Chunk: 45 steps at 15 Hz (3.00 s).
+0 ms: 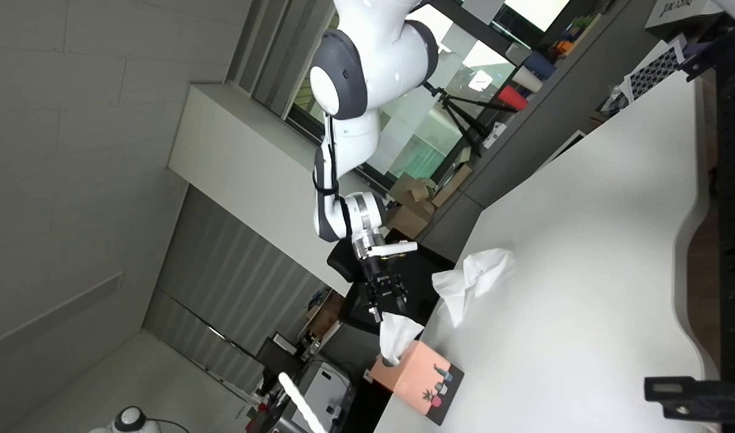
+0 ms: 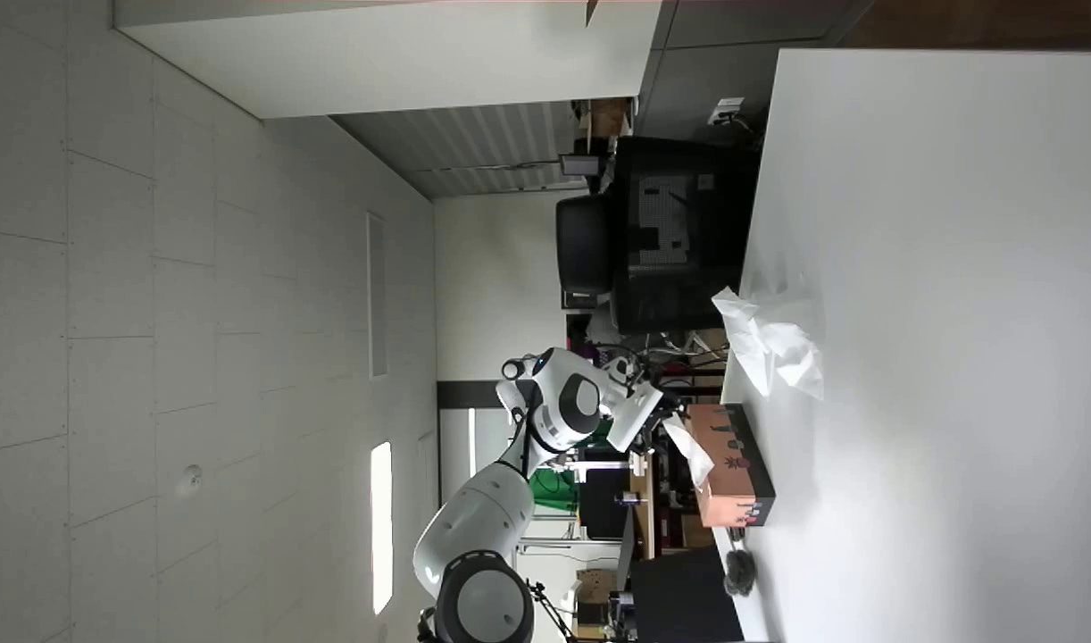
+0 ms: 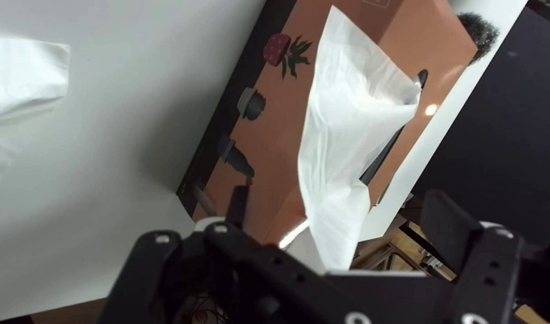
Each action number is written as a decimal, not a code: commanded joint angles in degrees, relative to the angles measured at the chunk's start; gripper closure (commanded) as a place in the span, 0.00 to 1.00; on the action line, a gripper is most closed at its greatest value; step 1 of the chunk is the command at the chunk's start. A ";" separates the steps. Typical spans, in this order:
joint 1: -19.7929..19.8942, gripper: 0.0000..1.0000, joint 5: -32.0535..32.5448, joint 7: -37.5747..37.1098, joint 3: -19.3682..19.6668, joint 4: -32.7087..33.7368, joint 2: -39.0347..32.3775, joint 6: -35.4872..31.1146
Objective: Remove three tissues from the box and put them on the counter
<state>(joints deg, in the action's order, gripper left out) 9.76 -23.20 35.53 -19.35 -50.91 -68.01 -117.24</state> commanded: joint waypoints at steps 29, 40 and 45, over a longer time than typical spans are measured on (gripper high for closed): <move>11.72 1.00 -10.38 6.15 -0.70 -3.04 4.16 -11.53; 19.72 1.00 -13.67 9.04 -2.97 -17.95 16.70 -11.01; 17.41 1.00 -16.19 13.03 -0.65 -23.47 25.96 -5.98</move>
<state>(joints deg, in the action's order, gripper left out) 27.76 -37.02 46.38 -22.13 -67.98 -49.64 -125.12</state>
